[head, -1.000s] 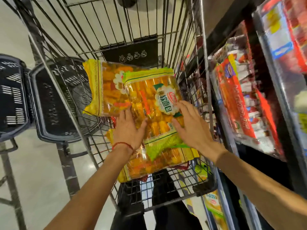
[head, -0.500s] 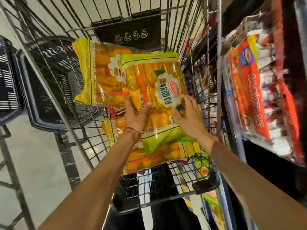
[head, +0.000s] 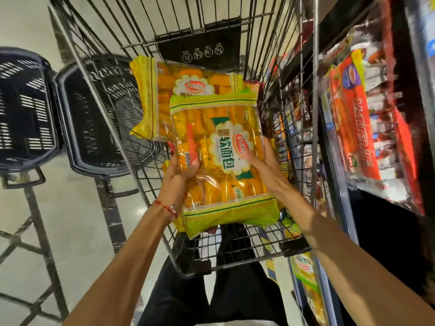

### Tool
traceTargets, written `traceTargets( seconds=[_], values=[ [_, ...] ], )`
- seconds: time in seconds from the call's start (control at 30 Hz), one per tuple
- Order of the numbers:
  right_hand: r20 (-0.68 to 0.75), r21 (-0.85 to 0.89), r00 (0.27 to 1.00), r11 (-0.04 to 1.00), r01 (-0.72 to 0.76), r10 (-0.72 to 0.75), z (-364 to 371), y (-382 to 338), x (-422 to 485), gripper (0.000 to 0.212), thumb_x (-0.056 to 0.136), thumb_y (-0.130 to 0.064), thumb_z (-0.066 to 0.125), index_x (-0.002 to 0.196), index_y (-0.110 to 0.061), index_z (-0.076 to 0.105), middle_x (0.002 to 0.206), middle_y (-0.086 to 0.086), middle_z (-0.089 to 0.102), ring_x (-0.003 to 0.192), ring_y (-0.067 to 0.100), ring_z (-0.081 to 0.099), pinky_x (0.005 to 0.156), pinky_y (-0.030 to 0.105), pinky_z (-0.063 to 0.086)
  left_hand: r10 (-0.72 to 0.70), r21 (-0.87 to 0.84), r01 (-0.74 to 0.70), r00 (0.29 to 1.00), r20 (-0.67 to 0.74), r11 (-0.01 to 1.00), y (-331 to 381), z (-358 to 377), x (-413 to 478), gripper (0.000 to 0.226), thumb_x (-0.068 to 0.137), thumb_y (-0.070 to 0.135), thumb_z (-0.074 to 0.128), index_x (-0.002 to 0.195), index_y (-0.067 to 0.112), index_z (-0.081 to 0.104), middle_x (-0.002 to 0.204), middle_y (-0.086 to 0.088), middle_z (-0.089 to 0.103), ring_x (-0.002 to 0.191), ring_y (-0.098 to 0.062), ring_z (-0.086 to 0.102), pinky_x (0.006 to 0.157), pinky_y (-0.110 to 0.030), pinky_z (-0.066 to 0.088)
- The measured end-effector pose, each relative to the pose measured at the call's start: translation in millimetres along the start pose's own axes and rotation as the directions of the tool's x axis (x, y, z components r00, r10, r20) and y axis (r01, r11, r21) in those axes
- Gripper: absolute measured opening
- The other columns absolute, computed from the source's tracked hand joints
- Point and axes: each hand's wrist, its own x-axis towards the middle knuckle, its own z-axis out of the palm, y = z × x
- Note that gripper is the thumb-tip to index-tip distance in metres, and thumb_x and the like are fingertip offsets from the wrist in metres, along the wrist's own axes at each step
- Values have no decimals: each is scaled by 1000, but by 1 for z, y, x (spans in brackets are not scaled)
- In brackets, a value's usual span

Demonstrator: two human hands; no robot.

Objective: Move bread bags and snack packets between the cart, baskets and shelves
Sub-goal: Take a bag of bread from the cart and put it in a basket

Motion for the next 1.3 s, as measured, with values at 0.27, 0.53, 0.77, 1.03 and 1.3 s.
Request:
traceTargets(
  seconds=[0.27,0.53,0.77,1.03,1.3],
  values=[
    [-142,-31,978,988,153,-156,35,-10,-65,68,103,-33,64,158,-42,25,146,-27,47,135,-7,49,98,9,45,-29,-17,30,999,43,999,5,-33,-25,41,100,3,58,136,21,53,96,-3,75,64,-10,71,54,-23,55],
    [-315,-15,918,969,248,-240,75,-12,-156,84,92,-62,72,160,-48,26,168,-12,33,155,16,34,121,55,38,100,64,-113,980,173,992,35,-47,-81,96,67,42,93,147,20,45,132,-13,67,115,-37,67,86,-49,60],
    [-356,-19,872,936,353,-336,110,-13,-214,85,90,-43,81,158,-48,31,156,-12,51,142,16,52,111,53,50,227,109,-258,945,238,960,51,-70,-132,87,70,41,85,146,31,45,122,3,70,99,-12,74,75,-29,59],
    [-282,12,849,883,469,-447,133,9,-245,98,82,-61,82,161,-47,25,161,-18,42,148,12,43,118,54,42,373,113,-387,919,129,915,17,-102,-186,95,69,51,91,149,38,41,139,-3,64,123,-25,65,101,-54,54],
    [-99,-38,875,880,473,-474,183,26,-258,88,92,-43,75,161,-45,20,130,-59,39,118,-36,37,108,15,41,440,76,-436,897,-45,897,-21,-167,-239,74,81,38,85,144,35,47,124,6,72,113,-16,71,97,-43,56]
  ],
)
